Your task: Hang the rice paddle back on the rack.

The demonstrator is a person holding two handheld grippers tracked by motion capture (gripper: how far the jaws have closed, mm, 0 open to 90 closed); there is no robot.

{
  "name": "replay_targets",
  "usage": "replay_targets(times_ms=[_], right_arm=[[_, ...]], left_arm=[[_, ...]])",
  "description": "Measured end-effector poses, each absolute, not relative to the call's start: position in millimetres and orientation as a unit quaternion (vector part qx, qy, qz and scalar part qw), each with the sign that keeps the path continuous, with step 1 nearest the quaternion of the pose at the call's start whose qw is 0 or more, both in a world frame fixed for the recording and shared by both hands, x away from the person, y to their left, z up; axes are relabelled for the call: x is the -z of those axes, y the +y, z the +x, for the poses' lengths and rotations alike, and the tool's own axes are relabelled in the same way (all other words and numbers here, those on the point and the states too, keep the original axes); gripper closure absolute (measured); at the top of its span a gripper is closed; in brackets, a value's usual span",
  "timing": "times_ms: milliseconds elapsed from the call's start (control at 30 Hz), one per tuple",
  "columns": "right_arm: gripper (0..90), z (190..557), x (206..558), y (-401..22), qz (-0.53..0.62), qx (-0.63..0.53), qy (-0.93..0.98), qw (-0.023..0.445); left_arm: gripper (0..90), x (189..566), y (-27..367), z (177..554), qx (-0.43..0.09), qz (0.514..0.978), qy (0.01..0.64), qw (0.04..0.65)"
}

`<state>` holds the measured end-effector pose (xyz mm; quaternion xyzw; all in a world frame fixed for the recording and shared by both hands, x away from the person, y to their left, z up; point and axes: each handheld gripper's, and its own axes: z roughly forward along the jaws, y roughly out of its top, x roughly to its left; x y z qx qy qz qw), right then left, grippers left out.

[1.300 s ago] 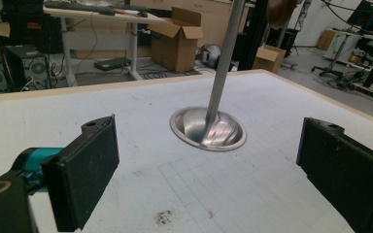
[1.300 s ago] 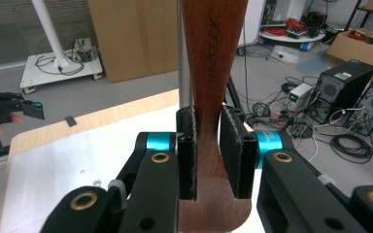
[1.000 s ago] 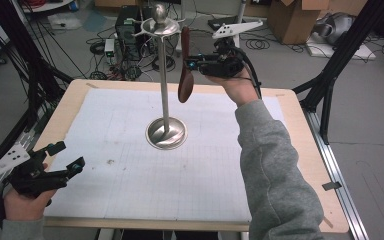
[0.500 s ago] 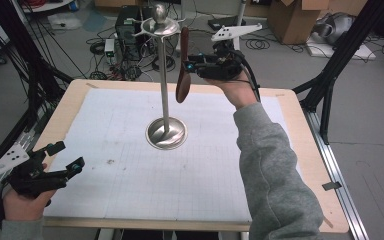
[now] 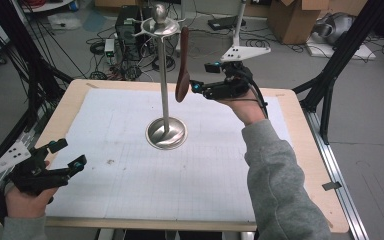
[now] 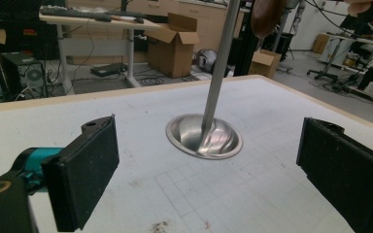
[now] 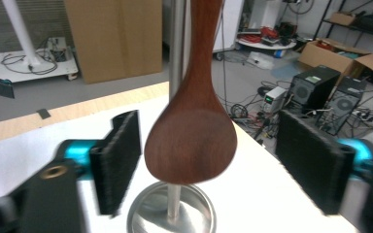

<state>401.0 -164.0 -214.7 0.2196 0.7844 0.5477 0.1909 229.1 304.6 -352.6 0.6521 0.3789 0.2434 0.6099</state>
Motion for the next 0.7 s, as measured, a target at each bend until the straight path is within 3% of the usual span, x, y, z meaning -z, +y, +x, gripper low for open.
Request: replay_targets(times_ms=[400, 700], right_arm=[[1.7, 388.1, 234.4, -179.8, 0.237, -0.543, 0.783, 0.189], [1.6, 374.4, 252.2, -191.6, 0.236, -0.548, 0.779, 0.193]], left_arm=[[8.6, 352.5, 295.9, 239.0, -0.234, 0.654, 0.373, 0.615], [8.5, 355.2, 290.7, 245.4, -0.228, 0.658, 0.371, 0.614]])
